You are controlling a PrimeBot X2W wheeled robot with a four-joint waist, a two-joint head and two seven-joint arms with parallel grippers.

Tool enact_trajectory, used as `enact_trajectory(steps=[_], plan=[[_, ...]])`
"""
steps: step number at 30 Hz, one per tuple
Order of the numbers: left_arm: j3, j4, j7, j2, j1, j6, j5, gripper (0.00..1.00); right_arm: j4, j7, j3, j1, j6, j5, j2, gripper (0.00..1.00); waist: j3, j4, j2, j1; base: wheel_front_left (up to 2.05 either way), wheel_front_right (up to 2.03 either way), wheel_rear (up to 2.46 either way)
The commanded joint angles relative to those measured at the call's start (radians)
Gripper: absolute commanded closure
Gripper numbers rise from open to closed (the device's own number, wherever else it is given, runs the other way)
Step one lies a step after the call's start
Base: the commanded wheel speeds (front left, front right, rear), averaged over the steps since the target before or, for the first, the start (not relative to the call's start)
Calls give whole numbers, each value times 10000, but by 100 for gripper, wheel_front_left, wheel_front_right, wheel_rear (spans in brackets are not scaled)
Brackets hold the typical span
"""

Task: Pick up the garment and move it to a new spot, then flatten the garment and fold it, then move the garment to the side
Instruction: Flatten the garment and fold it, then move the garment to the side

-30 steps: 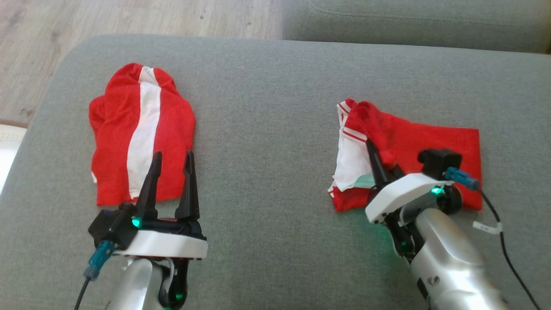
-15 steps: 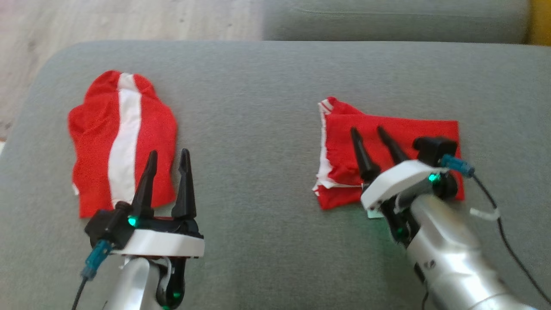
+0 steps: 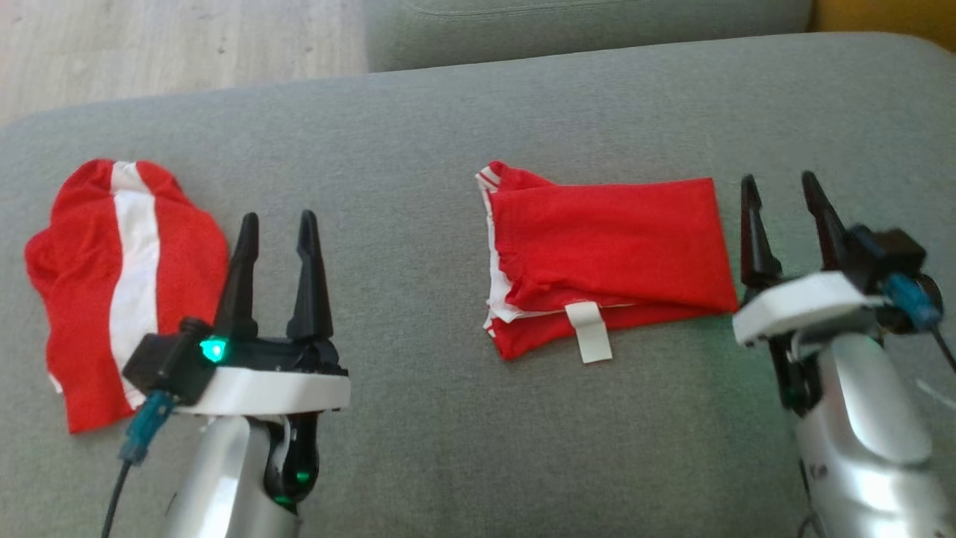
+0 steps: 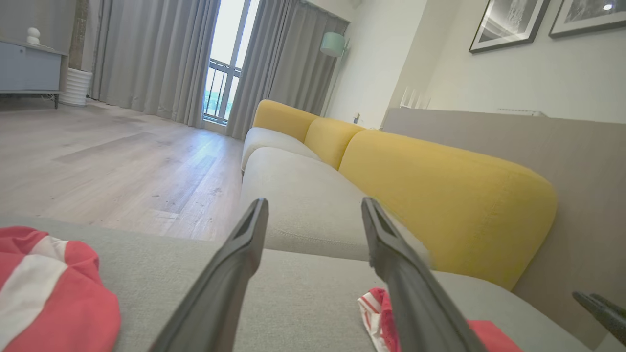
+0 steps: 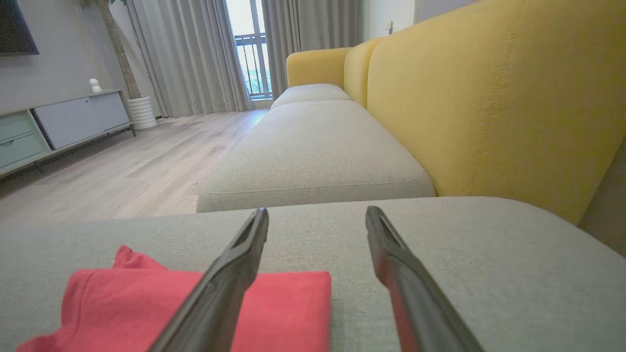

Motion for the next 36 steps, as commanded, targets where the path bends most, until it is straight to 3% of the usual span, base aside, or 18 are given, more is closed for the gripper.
enact_trajectory(steps=[1,10,13,29,36], plan=[[424,-393,-51,62,-376,-16,-174,0,-763,-109,48,107,-7,-279,92,0,-27,-111,0,-1,0,0,0],[685,-224,-51,62,-213,19,253,0,-2700,-110,-661,1640,-7,-557,242,0,-111,-346,0,-1,0,0,0],[747,-148,-51,62,-51,77,475,0,-2994,-110,-643,2146,-7,-120,255,0,-172,-399,0,-1,0,0,0],[388,-59,-51,62,209,124,1009,0,-3055,-110,-620,2335,-7,170,259,0,-104,-249,0,-1,0,0,0],[171,-94,-51,62,-56,86,963,0,-2324,-33,-671,1873,-7,215,259,0,441,14,0,-1,0,0,0]])
